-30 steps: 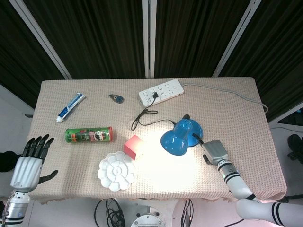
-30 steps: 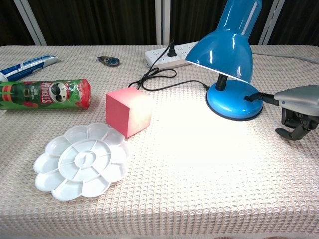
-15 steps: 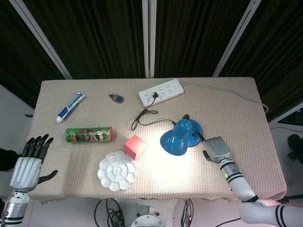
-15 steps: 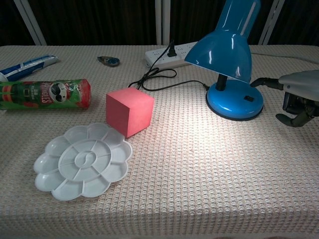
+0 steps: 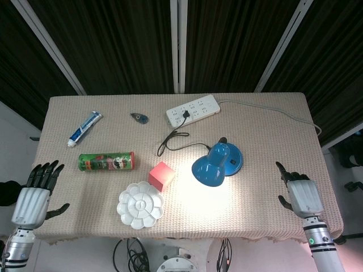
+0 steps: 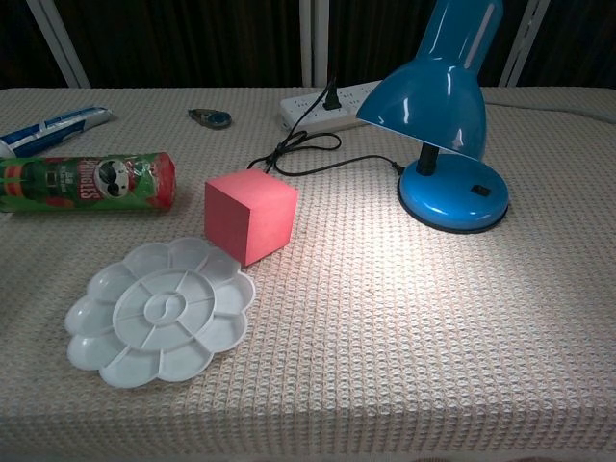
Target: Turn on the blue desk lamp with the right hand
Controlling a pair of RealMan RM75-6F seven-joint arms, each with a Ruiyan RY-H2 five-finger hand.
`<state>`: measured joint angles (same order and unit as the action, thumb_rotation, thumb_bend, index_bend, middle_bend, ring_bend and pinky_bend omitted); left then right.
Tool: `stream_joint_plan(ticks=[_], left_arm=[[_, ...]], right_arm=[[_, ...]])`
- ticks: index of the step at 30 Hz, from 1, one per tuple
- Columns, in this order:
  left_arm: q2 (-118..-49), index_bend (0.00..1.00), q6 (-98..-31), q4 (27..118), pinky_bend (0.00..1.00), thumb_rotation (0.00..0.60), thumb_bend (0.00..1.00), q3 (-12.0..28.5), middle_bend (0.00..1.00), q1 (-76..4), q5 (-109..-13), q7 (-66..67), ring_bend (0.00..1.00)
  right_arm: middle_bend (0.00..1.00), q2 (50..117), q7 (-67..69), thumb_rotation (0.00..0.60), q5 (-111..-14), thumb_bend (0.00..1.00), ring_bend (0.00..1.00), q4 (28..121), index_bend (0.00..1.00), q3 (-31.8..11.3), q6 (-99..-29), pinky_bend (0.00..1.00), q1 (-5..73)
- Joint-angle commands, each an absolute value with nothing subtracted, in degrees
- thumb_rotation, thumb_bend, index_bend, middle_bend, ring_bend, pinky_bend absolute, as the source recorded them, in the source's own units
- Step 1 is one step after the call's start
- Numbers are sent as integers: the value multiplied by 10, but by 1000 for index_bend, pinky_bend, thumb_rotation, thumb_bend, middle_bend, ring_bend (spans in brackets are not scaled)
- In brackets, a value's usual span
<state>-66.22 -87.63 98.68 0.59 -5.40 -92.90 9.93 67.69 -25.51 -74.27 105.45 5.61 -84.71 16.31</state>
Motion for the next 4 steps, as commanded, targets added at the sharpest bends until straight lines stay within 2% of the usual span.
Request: stream_joint_plan(ticks=[1, 4], left_arm=[[-662, 0, -876, 987, 0, 600, 39, 5, 0, -54, -930, 99, 0], [-663, 0, -876, 987, 0, 600, 39, 5, 0, -55, -931, 102, 0]], right_arm=[[0, 704, -222, 600, -810, 45, 0, 1003, 0, 62, -921, 0, 116], [0, 720, -177, 600, -853, 18, 0, 965, 0, 62, -946, 0, 100]])
